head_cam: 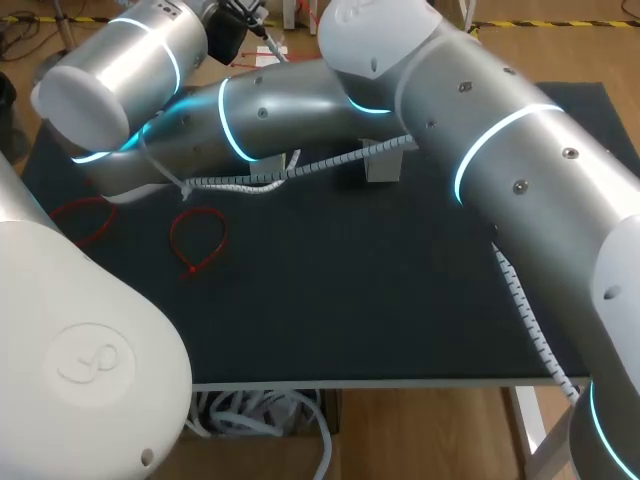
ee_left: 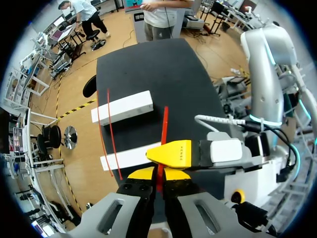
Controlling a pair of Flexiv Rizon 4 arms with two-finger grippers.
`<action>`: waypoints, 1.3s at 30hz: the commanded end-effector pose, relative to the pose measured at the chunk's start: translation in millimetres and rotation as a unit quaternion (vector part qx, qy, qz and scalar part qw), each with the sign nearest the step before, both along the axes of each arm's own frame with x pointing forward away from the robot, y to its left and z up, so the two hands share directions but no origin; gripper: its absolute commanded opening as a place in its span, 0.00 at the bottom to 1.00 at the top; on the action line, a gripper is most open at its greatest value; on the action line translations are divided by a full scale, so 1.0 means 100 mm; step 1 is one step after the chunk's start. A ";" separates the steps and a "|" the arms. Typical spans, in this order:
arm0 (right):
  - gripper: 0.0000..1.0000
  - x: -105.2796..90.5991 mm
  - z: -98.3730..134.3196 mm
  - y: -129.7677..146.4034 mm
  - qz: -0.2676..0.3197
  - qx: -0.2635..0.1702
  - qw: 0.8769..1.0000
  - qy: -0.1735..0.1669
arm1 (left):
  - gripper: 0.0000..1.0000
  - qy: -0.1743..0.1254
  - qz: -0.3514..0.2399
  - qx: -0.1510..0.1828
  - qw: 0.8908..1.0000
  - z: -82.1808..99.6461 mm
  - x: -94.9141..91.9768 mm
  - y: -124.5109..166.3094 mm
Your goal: Grab the tape and strap the tape.
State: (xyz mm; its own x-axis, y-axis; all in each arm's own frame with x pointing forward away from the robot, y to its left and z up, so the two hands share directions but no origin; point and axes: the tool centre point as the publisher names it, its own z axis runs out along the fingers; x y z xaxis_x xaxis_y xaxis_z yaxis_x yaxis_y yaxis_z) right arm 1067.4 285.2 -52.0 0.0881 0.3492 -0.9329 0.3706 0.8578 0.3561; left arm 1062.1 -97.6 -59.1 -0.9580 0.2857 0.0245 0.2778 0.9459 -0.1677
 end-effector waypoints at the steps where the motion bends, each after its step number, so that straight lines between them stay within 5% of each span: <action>1: 0.00 0.03 0.02 0.04 -0.002 -0.001 1.000 -0.001 | 0.00 0.000 0.000 0.001 1.000 0.01 -0.01 -0.01; 32: 0.00 0.05 0.03 0.02 0.003 0.011 1.000 -0.007 | 0.00 0.000 0.000 0.001 1.000 0.01 -0.01 -0.01; 33: 0.03 0.05 0.03 0.02 0.003 0.011 1.000 -0.007 | 0.00 0.000 0.000 0.001 1.000 0.01 -0.01 -0.01; 35: 0.39 0.04 0.03 0.02 0.006 0.013 1.000 -0.004 | 0.00 0.000 0.000 0.001 1.000 0.01 -0.01 -0.01; 39: 0.29 0.04 0.02 0.01 0.008 0.013 1.000 -0.002 | 0.00 0.000 0.000 0.001 1.000 0.01 -0.01 -0.01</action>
State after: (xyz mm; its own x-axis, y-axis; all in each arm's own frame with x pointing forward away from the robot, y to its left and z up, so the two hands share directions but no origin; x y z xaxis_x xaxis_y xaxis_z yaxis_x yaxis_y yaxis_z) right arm 1071.9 287.8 -53.0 0.0948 0.3728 -0.9231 0.3559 0.8533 0.3812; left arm 1061.9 -97.9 -59.0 -0.9578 0.2863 0.0256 0.2781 0.9455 -0.1692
